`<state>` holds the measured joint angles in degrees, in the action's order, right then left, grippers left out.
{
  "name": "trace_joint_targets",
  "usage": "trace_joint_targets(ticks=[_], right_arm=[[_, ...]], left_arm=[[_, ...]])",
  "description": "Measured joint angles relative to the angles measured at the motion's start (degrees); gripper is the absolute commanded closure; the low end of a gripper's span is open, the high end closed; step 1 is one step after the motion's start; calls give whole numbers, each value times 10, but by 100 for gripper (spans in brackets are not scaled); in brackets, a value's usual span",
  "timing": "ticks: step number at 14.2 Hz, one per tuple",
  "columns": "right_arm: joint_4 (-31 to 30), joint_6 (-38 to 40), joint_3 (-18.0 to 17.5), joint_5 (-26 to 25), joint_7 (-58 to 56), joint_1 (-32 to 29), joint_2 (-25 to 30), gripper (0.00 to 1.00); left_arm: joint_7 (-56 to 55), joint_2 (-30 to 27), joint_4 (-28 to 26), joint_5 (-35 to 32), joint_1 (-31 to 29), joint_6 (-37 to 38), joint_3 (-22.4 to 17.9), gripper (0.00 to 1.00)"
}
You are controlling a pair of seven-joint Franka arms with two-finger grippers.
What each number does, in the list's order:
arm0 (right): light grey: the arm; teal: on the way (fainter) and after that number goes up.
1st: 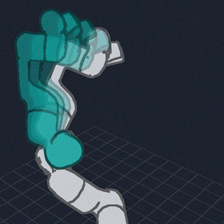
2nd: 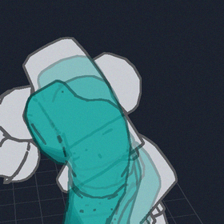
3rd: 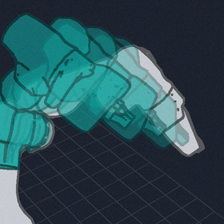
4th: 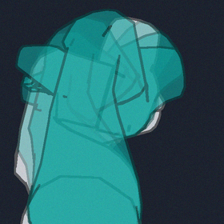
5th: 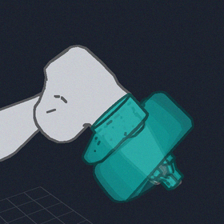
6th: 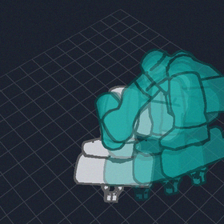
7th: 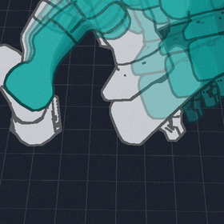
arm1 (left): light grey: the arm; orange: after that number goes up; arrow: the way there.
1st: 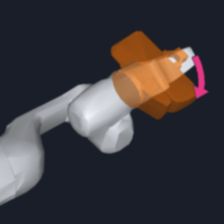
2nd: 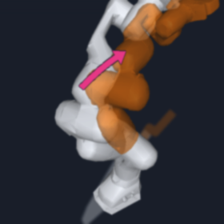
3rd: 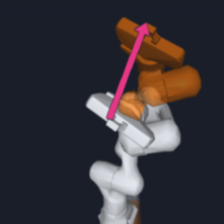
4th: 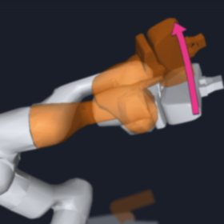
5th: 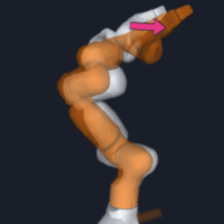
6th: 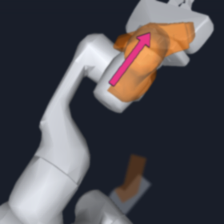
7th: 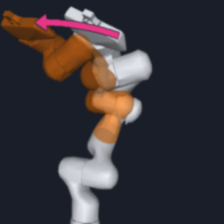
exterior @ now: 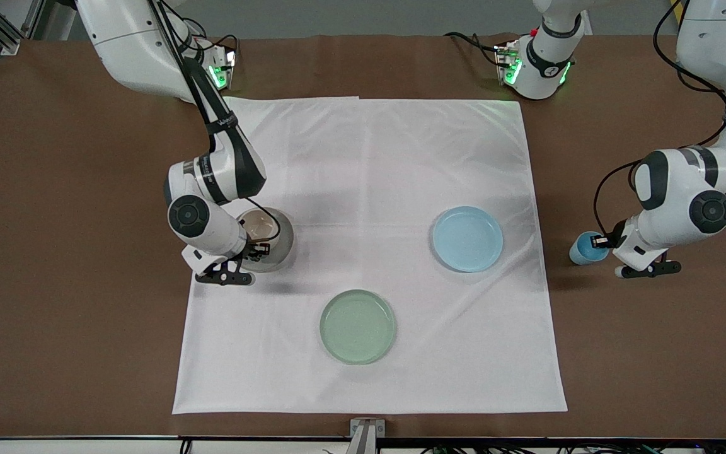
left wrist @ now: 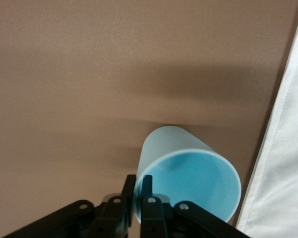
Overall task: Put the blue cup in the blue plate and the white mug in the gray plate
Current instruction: 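Release the mug and withdraw the right gripper while the left gripper lifts the cup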
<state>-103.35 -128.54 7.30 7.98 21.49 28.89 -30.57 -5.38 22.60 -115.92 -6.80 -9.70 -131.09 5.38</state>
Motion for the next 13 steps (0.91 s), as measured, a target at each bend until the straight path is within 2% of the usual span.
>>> trace_joint_targets(ticks=[2, 4, 6, 8, 11, 13], right_arm=[[16, 61, 4, 0, 6, 1, 16, 0], [27, 145, 22, -4, 6, -2, 60, 0], [31, 233, 39, -10, -14, -21, 122, 0], [30, 307, 48, -14, -69, -69, 187, 0], [22, 360, 52, -21, -171, -164, 260, 0], [12, 362, 53, -41, -218, -208, 286, 0]], left_arm=[[-1, -16, 5, 0, 0, 21, 11, 100], [-25, -49, 10, 0, 0, 61, 39, 100], [-78, -83, 14, 0, 1, 106, 83, 100], [-169, -97, 14, 0, 4, 127, 140, 100], [-310, -77, 16, 0, 12, 128, 214, 100], [-365, -44, 23, 0, 18, 119, 237, 99]])
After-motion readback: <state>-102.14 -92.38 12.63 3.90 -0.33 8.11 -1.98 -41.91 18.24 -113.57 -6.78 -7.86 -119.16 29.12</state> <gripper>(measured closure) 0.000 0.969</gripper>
